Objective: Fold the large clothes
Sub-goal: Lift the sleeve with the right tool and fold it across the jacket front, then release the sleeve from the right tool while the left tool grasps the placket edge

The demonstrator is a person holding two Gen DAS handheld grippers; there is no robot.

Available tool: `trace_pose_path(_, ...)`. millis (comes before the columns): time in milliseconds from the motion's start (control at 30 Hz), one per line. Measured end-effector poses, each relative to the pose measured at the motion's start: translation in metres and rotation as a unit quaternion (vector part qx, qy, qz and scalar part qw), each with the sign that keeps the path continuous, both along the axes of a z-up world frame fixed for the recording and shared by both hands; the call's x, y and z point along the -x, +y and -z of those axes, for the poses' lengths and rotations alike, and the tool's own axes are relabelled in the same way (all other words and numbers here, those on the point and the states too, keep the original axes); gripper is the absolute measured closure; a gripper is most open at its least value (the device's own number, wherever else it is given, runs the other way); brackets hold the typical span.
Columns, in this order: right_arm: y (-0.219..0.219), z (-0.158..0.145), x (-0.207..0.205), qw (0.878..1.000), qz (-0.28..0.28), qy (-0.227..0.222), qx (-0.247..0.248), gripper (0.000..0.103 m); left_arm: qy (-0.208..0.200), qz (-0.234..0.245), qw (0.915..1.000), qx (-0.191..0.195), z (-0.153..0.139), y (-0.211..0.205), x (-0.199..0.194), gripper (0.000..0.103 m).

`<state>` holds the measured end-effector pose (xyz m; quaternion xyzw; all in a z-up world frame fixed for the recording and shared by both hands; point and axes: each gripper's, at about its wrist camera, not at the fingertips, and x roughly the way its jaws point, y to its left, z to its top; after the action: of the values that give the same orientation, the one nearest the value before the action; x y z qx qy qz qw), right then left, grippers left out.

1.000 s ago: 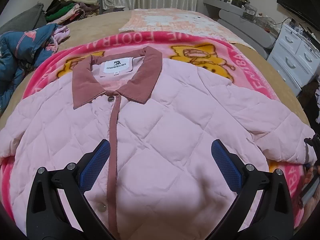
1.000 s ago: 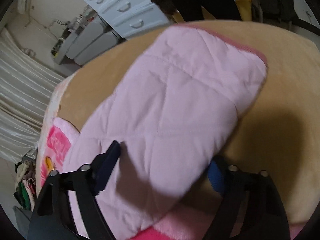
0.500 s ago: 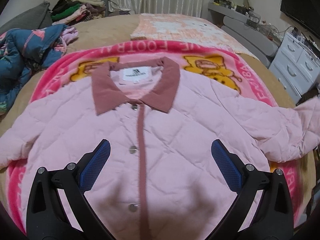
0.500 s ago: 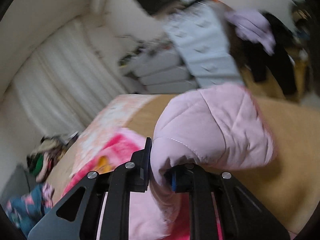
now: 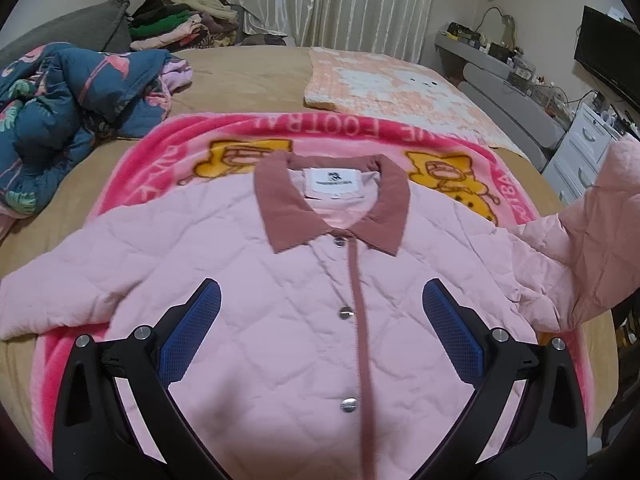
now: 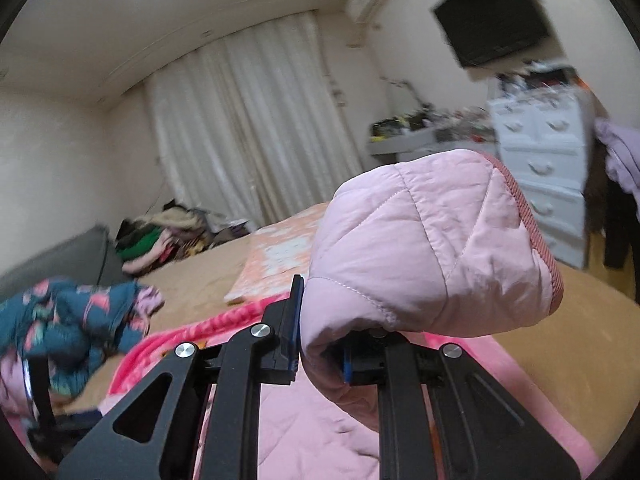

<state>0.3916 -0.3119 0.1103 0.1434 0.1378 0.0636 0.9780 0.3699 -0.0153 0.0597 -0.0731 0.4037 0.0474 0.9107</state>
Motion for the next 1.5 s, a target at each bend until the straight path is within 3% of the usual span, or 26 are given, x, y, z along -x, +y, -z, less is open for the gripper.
trace_pose_path(100,0.044,-0.002,-0.002,0.999,-0.028,0.003,0.04,0.089,-0.005,-0.002,1.0,-0.001,-0.008,0.018,0.007,0.008)
trace_pose_path(300,0.11,-0.007,-0.009,0.995,-0.067,0.011,0.073,0.089,-0.01,-0.026,0.9994,0.019,-0.013,0.067,0.02,0.008)
trace_pose_path(567,0.189,-0.004,-0.012,0.988,-0.086,0.018,0.127,0.089,-0.016,-0.04,0.9976,0.054,-0.006,0.117,0.038,0.008)
trace_pose_path(833,0.244,0.053,-0.019,0.974,-0.125,0.061,0.18,0.089,0.002,-0.052,0.9947,0.089,0.028,0.142,0.052,0.008)
trace_pose_path(1167,0.278,0.13,-0.032,0.956,-0.173,0.165,0.17,0.087,0.019,-0.04,0.992,0.118,0.068,0.143,0.062,0.008)
trace_pose_path(1200,0.278,0.138,-0.032,0.954,-0.174,0.176,0.167,0.083,0.019,-0.034,0.9922,0.119,0.071,0.142,0.063,0.008)
trace_pose_path(1300,0.27,0.152,-0.03,0.951,-0.187,0.206,0.134,0.052,0.025,-0.023,0.9923,0.119,0.076,0.139,0.062,0.008)
trace_pose_path(1433,0.252,0.155,-0.022,0.953,-0.184,0.234,0.058,0.037,0.027,-0.019,0.9911,0.129,0.078,0.141,0.06,0.008)
trace_pose_path(1500,0.231,0.155,-0.015,0.956,-0.163,0.245,-0.007,0.028,0.031,-0.017,0.9904,0.134,0.079,0.142,0.06,0.008)
